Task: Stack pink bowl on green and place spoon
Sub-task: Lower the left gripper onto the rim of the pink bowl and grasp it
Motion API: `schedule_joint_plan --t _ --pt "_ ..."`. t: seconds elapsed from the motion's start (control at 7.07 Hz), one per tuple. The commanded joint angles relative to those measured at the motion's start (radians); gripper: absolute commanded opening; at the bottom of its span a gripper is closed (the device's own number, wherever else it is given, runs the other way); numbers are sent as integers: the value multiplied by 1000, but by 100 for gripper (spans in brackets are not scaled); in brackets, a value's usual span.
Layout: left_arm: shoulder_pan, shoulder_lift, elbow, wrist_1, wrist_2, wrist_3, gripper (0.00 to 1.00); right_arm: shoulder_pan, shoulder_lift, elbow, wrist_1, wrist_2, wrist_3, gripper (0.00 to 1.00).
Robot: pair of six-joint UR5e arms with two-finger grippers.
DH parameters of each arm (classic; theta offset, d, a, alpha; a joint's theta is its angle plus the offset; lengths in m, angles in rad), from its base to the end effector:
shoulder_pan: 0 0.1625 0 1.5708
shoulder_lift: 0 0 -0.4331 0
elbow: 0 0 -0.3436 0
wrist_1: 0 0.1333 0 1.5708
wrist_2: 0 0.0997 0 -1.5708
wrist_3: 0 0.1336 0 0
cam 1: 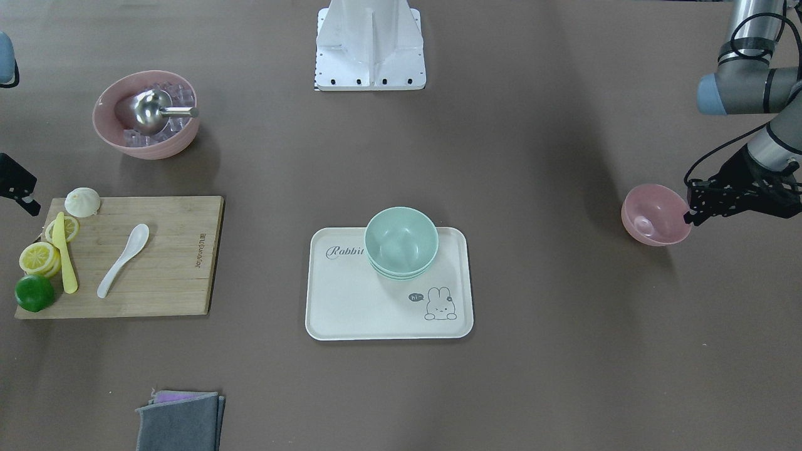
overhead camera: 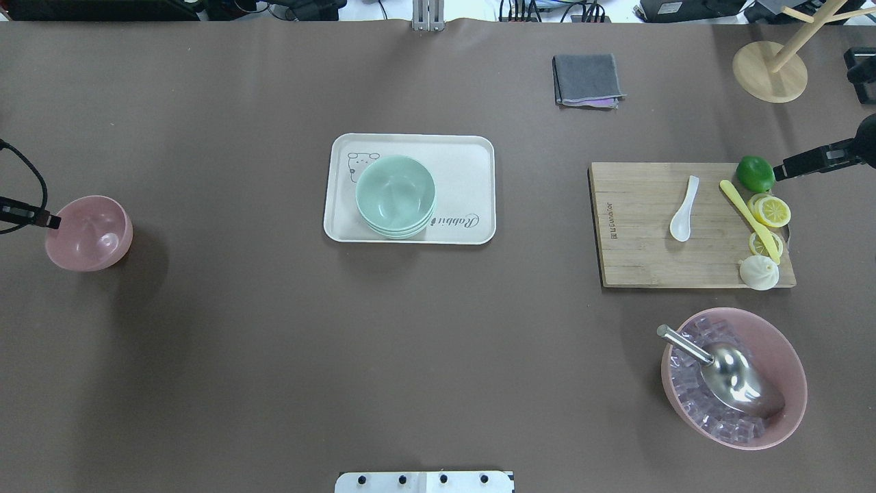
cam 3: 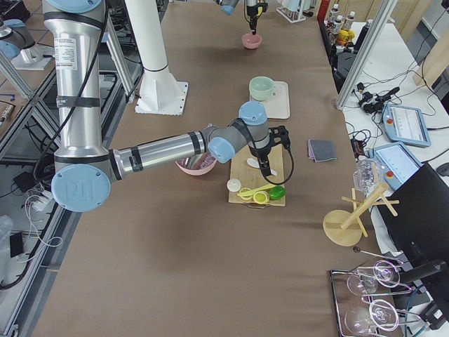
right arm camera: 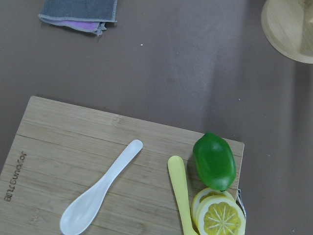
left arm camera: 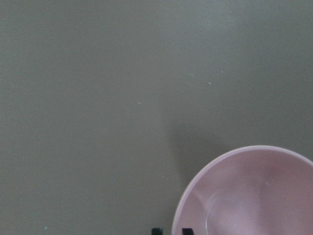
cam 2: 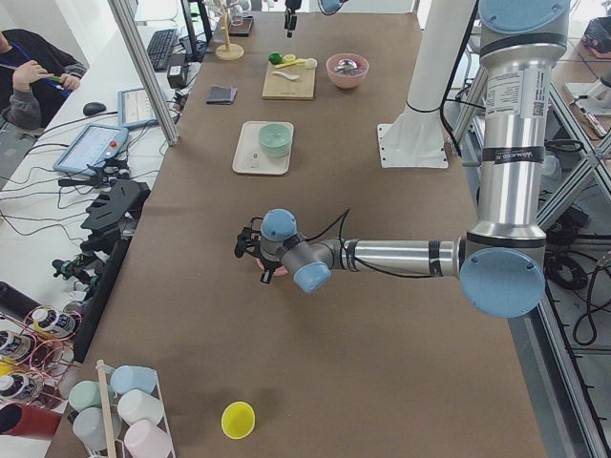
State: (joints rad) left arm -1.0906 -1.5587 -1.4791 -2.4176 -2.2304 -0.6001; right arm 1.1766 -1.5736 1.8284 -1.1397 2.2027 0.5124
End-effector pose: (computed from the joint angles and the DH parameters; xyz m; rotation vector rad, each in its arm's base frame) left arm 0.1768 -0.4507 0.6415 0.2897 0.9052 0.1342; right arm -0.1329 -0.4610 0.5293 0.3295 -0.8341 -0.1064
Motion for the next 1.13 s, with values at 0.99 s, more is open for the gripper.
schedule_joint_plan --t 0.99 --pt "-2 -89 -23 15 -3 -91 0 0 -2 -4 0 -1 2 100"
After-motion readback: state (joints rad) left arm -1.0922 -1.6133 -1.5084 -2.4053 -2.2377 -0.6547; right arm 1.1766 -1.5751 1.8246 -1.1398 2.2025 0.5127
